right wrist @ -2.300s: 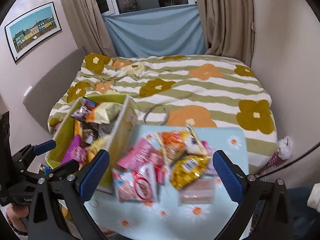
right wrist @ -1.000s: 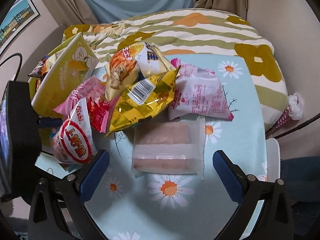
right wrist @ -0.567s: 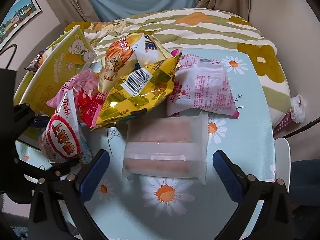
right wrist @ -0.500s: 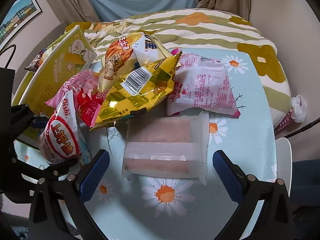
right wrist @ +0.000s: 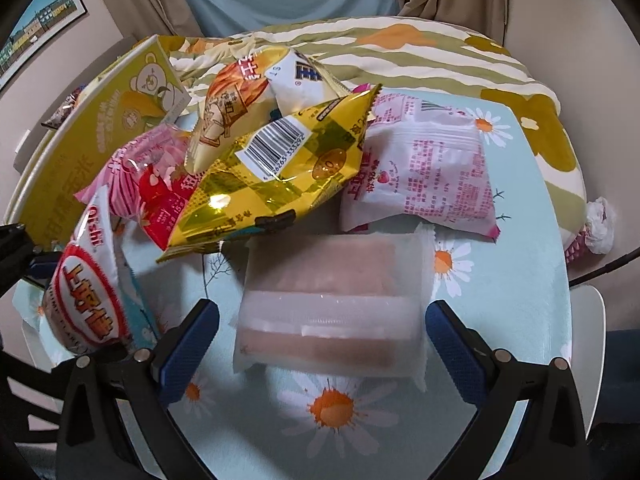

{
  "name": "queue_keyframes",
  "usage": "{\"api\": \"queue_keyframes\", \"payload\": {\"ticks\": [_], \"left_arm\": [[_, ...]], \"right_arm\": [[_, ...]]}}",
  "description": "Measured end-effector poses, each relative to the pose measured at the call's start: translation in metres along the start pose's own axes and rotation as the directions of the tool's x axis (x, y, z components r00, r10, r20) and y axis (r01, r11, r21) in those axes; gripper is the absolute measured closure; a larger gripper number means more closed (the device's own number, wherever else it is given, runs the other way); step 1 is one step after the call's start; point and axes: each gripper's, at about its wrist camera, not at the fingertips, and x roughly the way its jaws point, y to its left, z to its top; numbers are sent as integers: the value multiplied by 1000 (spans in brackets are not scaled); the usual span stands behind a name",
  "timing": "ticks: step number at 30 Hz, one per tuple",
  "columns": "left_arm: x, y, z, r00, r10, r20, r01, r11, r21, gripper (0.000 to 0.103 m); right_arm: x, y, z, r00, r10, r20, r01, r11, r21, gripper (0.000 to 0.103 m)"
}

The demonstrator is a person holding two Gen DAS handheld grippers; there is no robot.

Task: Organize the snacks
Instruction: 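Grasp the Oishi shrimp flakes bag with left tool while right tool grasps pastry pack, then drop shrimp flakes bag into box with left tool while right tool drops pastry pack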

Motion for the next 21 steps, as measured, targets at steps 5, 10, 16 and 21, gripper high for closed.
{"api": "queue_keyframes", "payload": {"ticks": [5,10,16,21], "left_arm": [[1,0,-1,1000,8,-1,-8,1000,-22,35],[-1,-1,-1,1000,13,5,-13,999,-42,35],[-12,-8,1,999,18,27,-17,998,-59,35],[-28,-17,4,998,14,62,-9,996,-92,35]], "right_arm": [[7,2,0,999,-37,-13,37,999,-20,13],[0,4,-2,999,-36,-10,36,998,-48,31],[-12,-5,-11,1000,-16,-22,15,999,-30,32],[-35,-13,-18,1000,-7,-8,7,1000,-13,32]]}}
